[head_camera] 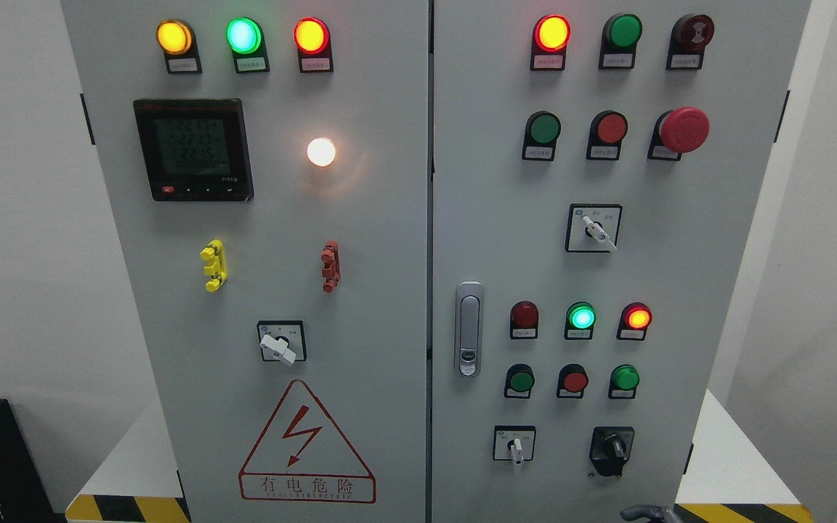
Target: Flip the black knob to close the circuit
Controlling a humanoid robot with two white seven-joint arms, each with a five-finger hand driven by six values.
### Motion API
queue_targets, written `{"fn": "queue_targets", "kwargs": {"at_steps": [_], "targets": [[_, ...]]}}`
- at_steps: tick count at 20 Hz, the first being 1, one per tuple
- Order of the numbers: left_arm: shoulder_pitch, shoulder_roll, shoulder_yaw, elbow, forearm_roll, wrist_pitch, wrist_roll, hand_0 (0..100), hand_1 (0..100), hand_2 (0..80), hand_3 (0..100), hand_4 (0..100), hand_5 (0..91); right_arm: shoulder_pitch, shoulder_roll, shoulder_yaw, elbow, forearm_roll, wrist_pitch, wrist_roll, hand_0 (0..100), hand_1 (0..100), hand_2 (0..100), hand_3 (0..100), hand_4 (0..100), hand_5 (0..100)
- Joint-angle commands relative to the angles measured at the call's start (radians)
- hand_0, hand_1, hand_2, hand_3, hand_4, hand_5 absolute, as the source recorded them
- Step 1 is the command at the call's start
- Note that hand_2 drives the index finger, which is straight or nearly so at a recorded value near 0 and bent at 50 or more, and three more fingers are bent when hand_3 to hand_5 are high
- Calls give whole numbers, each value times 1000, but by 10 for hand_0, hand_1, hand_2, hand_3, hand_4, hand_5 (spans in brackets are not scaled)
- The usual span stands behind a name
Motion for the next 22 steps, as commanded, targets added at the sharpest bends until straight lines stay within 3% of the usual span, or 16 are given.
{"fn": "queue_targets", "kwargs": {"at_steps": [1, 3, 5, 7, 9, 12, 22], "targets": [[0, 0, -21, 21, -21, 0, 1, 120, 556, 0, 0, 0, 0, 83, -1, 54, -50, -292, -13, 15, 0, 130, 207, 366, 353, 236], [0, 0, -21, 21, -20, 0, -1, 120, 556, 0, 0, 0, 0, 113, -4, 71, -61, -394, -14, 23, 0, 126, 176, 306, 279, 173], [0, 0, -20, 21, -21, 0, -1, 120, 556, 0, 0, 0, 0, 125, -4, 74, -61, -453, -29, 64, 0, 128, 147, 270, 235, 140], [0, 0, -21, 21, -21, 0, -1, 120, 556, 0, 0, 0, 0, 136, -4, 74, -60, -488, -66, 92, 0, 126, 81, 190, 122, 2], [0, 0, -20, 21, -20, 0, -1, 120, 556, 0, 0, 0, 0, 145, -6, 72, -60, -502, -91, 141, 0, 123, 38, 131, 40, 0], [0, 0, -20, 21, -20, -2, -1, 120, 556, 0, 0, 0, 0, 157, -7, 71, -58, -534, -95, 201, 0, 106, 0, 43, 0, 0], [0, 0, -21, 21, -21, -2, -1, 120, 556, 0, 0, 0, 0, 166, -7, 65, -61, -548, -108, 209, 0, 81, 0, 0, 0, 0]]}}
